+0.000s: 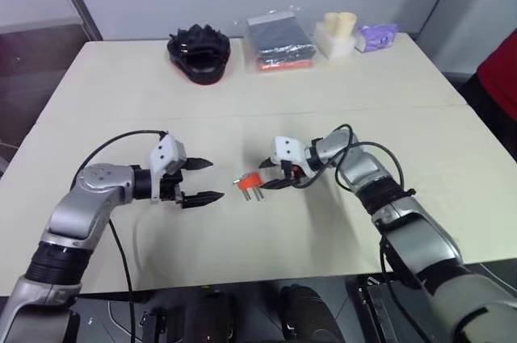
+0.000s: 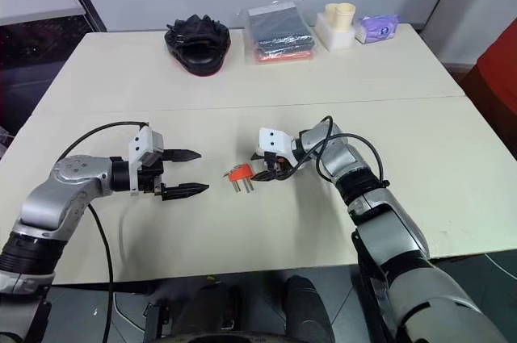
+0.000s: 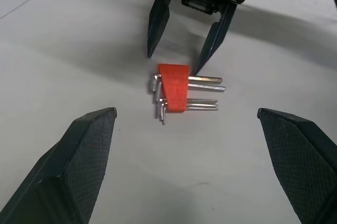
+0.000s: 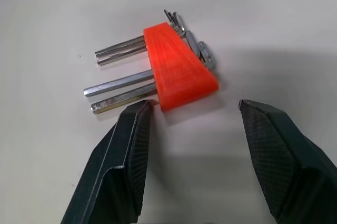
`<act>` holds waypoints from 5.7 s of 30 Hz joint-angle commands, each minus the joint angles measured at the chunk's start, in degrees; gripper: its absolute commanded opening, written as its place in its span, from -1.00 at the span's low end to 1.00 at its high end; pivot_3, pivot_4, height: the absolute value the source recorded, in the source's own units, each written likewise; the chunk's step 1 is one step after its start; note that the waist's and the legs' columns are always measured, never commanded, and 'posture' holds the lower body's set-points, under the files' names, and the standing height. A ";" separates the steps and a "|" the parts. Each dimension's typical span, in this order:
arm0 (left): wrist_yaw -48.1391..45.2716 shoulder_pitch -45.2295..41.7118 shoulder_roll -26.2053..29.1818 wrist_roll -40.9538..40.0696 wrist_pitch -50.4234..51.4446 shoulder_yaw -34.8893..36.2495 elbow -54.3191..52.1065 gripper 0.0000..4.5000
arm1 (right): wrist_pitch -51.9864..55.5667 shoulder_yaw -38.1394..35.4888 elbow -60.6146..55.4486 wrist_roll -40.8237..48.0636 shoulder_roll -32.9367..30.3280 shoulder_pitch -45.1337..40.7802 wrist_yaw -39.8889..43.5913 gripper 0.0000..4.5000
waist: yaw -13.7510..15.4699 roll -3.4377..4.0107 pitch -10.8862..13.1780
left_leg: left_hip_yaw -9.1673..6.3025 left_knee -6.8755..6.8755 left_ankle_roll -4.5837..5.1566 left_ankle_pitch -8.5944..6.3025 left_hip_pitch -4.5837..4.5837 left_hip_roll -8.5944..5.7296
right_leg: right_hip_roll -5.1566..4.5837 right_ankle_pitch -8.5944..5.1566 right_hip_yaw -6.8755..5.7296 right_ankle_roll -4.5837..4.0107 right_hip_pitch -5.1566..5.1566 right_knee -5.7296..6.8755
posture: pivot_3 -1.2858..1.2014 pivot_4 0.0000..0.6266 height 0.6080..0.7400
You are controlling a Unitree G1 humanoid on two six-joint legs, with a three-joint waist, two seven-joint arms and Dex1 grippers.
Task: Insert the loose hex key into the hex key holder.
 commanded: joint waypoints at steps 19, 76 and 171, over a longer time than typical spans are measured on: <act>4.08 1.78 -0.62 -0.81 0.55 3.39 -2.74 1.00 | -12.33 3.51 11.20 -6.07 4.95 -2.23 5.77 -0.03 | -0.59 0.07 -0.08 | 0.00 -0.12 -0.03 -0.01 0.07 0.02 | -0.02 0.00 0.01 0.00 -0.01 0.00 | 0.03 -0.52 1.00; -8.62 -48.74 -17.99 -1.31 -2.17 6.33 51.87 1.00 | -39.80 -4.32 -13.36 -29.02 -14.23 -10.02 -51.14 -0.54 | 0.82 0.13 0.09 | 0.16 0.01 -0.23 0.16 -0.21 -0.14 | 0.19 0.00 -0.03 0.02 -0.25 0.07 | 0.03 -0.52 1.00; 0.42 -19.08 -16.45 -1.31 -2.19 2.51 10.89 -1.00 | 67.61 -18.81 -18.69 10.52 -2.05 5.46 -43.39 -0.77 | 0.84 0.08 -0.01 | 0.09 0.10 -0.08 0.07 -0.06 -0.09 | 0.09 -0.01 0.08 0.01 -0.28 0.62 | 0.03 -0.52 1.00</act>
